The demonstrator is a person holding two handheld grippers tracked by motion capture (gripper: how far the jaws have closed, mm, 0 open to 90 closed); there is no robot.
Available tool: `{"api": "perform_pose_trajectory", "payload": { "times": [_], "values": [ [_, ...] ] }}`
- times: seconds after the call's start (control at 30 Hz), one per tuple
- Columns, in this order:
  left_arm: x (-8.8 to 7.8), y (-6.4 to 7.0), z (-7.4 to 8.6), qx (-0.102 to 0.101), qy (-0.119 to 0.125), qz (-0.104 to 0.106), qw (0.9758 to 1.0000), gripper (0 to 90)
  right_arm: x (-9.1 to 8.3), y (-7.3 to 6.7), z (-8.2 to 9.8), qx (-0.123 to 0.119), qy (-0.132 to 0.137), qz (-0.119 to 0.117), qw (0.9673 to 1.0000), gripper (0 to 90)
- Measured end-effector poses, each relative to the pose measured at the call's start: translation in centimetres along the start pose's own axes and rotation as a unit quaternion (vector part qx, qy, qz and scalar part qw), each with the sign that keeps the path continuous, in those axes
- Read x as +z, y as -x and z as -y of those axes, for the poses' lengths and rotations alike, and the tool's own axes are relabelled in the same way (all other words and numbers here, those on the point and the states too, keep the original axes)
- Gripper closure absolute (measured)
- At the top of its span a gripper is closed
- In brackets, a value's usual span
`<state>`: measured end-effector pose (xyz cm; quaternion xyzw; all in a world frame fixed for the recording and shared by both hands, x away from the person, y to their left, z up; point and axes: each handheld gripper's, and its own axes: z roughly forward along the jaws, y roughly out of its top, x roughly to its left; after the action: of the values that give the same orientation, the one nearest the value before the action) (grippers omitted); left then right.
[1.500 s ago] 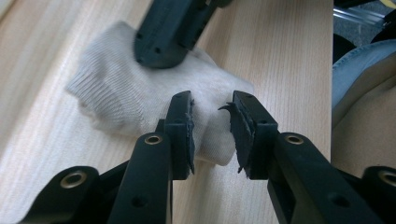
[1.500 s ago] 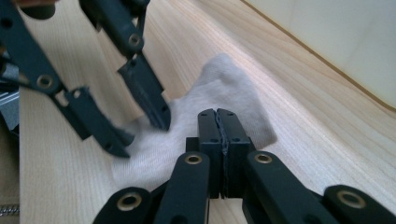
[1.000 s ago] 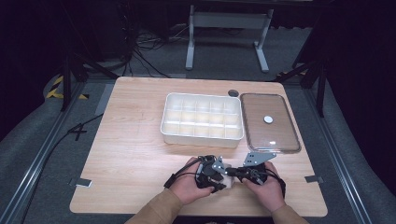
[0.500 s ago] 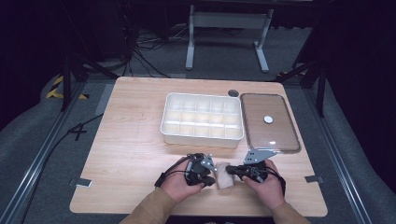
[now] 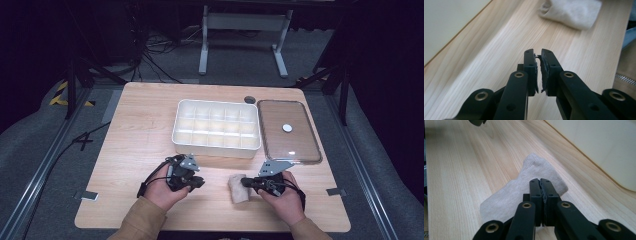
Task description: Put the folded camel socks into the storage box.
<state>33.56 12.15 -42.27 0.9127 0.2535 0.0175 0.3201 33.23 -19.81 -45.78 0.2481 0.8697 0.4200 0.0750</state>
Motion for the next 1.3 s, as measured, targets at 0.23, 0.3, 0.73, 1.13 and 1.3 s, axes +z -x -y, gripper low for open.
{"api": "perform_pose_trajectory", "payload": {
  "times": [0.23, 0.3, 0.73, 1.13, 1.3],
  "values": [
    [-1.2, -1.6, 1.7, -0.038, 0.015, -0.02, 0.999, 81.9, -0.2, -0.3, -0.3, -0.001, -0.003, 0.001, 1.0, 88.5],
    [-1.2, -1.8, 1.8, -0.037, 0.011, -0.022, 0.999, 81.6, -0.2, -0.3, -0.4, -0.002, -0.004, 0.002, 1.0, 88.5],
    [-1.0, -1.7, 1.8, -0.033, 0.007, -0.027, 0.9991, 79.1, -0.8, -0.9, -1.5, 0.009, 0.008, -0.007, 0.9999, 85.0],
    [-0.4, -0.7, 1.1, -0.014, 0.004, -0.024, 0.9996, 76.2, 0.3, -1.4, -1.4, 0.03, -0.06, 0.018, 0.9976, 76.9],
    [-0.5, -1.0, 1.3, -0.02, 0.003, -0.025, 0.9995, 75.3, 0.5, -1.8, -1.8, 0.036, -0.084, 0.047, 0.9946, 67.6]
  ]
}}
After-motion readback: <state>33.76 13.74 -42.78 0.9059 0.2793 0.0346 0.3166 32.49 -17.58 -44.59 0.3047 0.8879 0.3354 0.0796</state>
